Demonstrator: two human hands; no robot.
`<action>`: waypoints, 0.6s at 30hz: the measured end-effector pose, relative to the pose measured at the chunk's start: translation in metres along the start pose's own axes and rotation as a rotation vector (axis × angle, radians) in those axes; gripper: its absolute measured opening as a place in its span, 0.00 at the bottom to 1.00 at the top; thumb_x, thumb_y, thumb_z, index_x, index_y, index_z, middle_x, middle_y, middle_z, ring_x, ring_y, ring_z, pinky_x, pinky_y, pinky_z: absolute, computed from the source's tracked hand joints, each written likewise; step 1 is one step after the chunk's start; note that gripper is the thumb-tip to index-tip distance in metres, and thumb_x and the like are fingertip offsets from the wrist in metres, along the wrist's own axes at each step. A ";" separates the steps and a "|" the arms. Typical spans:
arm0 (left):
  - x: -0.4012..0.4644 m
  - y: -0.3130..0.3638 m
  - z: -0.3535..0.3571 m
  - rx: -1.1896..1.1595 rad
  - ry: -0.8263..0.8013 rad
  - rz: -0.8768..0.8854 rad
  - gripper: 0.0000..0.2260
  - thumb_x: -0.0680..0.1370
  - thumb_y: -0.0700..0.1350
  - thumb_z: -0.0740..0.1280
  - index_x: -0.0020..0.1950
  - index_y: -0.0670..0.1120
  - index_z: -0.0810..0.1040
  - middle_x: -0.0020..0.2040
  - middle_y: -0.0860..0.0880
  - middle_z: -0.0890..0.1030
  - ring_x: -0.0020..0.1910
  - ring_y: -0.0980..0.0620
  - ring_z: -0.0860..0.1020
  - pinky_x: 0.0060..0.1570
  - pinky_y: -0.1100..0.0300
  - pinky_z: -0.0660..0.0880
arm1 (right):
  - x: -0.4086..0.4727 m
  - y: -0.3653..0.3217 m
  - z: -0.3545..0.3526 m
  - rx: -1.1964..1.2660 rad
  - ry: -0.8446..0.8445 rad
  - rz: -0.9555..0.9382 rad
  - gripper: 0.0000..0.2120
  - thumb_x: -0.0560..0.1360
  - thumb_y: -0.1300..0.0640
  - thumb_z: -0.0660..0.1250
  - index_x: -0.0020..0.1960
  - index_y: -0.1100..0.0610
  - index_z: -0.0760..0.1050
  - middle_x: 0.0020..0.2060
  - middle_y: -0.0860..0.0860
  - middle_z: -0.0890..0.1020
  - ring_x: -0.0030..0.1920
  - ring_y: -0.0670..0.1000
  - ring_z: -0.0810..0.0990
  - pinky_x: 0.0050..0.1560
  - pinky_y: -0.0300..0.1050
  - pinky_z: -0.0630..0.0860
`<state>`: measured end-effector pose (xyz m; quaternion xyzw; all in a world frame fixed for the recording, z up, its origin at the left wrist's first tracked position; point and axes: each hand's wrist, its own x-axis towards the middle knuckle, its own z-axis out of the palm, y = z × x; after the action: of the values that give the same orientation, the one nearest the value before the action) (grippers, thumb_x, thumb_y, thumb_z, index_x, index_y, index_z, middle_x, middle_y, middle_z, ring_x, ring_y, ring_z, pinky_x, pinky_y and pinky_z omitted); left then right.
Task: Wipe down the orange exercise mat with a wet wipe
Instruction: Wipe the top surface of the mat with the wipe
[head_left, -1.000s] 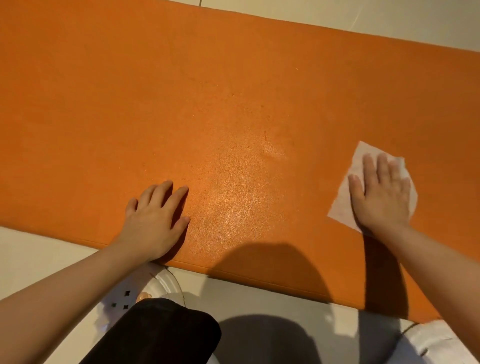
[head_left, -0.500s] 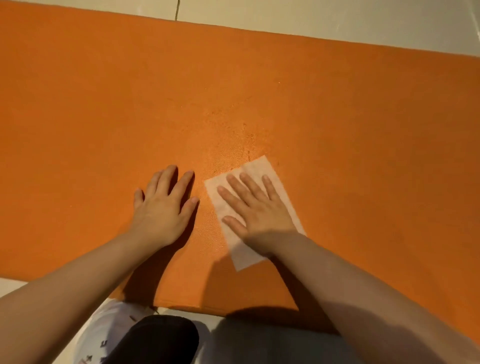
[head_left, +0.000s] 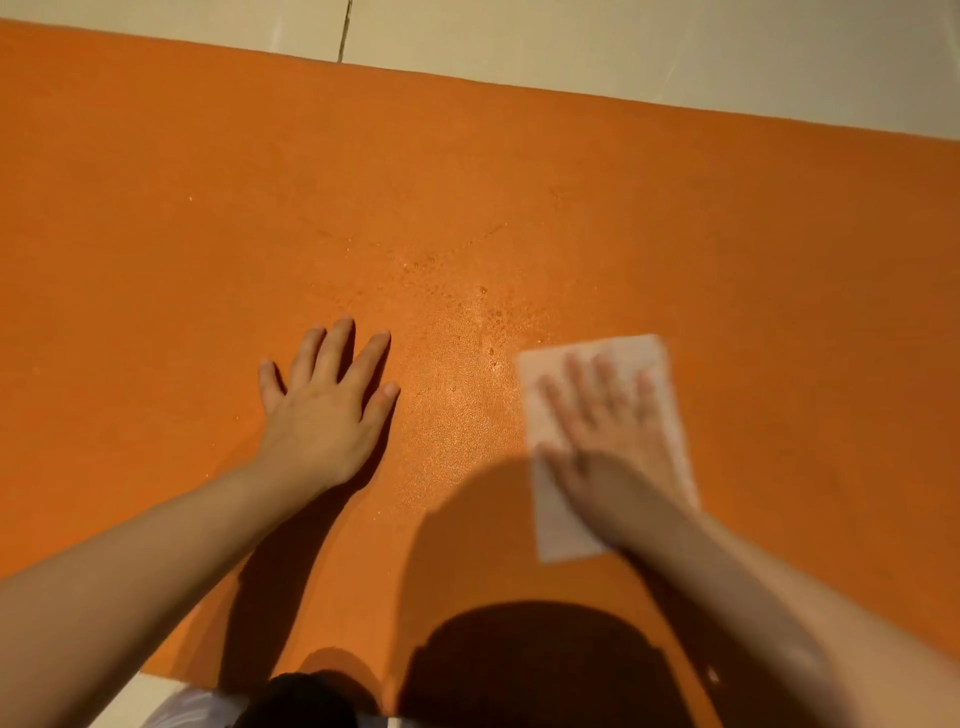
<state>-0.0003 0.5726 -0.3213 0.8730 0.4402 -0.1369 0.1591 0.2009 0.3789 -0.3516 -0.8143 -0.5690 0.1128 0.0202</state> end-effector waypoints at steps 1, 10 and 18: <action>0.011 0.002 -0.003 0.022 0.031 0.010 0.26 0.83 0.62 0.47 0.80 0.59 0.51 0.82 0.50 0.46 0.80 0.47 0.43 0.73 0.34 0.42 | 0.000 -0.020 0.006 0.007 -0.005 -0.125 0.28 0.80 0.42 0.50 0.77 0.51 0.62 0.77 0.55 0.61 0.77 0.59 0.58 0.73 0.62 0.49; 0.049 0.035 0.019 -0.060 0.231 -0.102 0.27 0.81 0.60 0.43 0.80 0.58 0.53 0.81 0.50 0.51 0.80 0.48 0.46 0.72 0.32 0.40 | 0.088 0.003 -0.003 -0.018 -0.029 -0.219 0.30 0.80 0.37 0.43 0.79 0.46 0.51 0.79 0.48 0.53 0.79 0.52 0.49 0.75 0.59 0.42; 0.056 0.034 0.021 -0.031 0.272 -0.132 0.27 0.80 0.59 0.46 0.78 0.56 0.61 0.79 0.48 0.59 0.79 0.46 0.52 0.72 0.33 0.45 | 0.128 0.134 -0.051 0.035 -0.056 0.414 0.36 0.76 0.34 0.35 0.80 0.47 0.44 0.80 0.50 0.44 0.79 0.53 0.41 0.76 0.61 0.39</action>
<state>0.0575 0.5852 -0.3563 0.8502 0.5160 -0.0206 0.1023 0.3770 0.4560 -0.3442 -0.9099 -0.3879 0.1471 -0.0052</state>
